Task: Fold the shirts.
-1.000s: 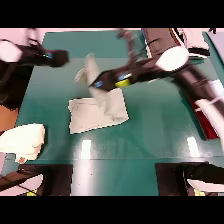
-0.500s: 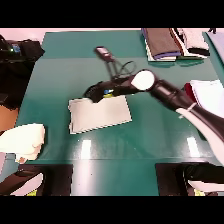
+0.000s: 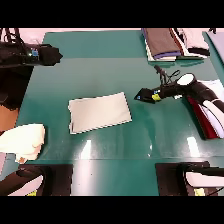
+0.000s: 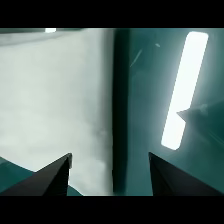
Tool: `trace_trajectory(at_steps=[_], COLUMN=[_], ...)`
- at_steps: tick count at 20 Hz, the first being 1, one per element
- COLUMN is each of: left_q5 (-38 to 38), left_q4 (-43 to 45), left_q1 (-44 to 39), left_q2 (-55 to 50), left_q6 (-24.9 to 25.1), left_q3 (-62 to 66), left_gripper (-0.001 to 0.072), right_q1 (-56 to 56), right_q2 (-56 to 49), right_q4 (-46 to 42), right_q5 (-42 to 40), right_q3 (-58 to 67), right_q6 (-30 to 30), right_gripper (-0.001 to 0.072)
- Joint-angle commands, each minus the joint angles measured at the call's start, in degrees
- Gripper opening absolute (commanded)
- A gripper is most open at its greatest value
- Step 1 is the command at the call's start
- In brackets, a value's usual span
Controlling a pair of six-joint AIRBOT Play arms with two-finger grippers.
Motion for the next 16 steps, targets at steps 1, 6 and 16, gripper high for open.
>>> trace_trajectory(at_steps=[1, 6, 16], left_q5=[0.2, -0.6, -0.7], left_q4=[-0.9, -1.2, -2.2], left_q1=[-1.0, -1.0, -7.4], left_q2=[-0.6, -1.0, -1.1], left_q6=[0.0, 0.0, 0.0], left_q3=[-0.3, -0.3, -0.3], left_gripper=[0.0023, 0.0023, 0.0022], right_q1=[0.3, 11.8, 6.2], right_q2=[-7.5, -18.6, -13.0], right_q4=[10.7, 16.8, 14.2], right_q5=[1.8, 1.2, -2.5], right_q3=[-1.0, 7.5, 19.7], right_q6=[-5.0, -6.9, -7.7], right_gripper=[0.0558, 0.0545, 0.0017])
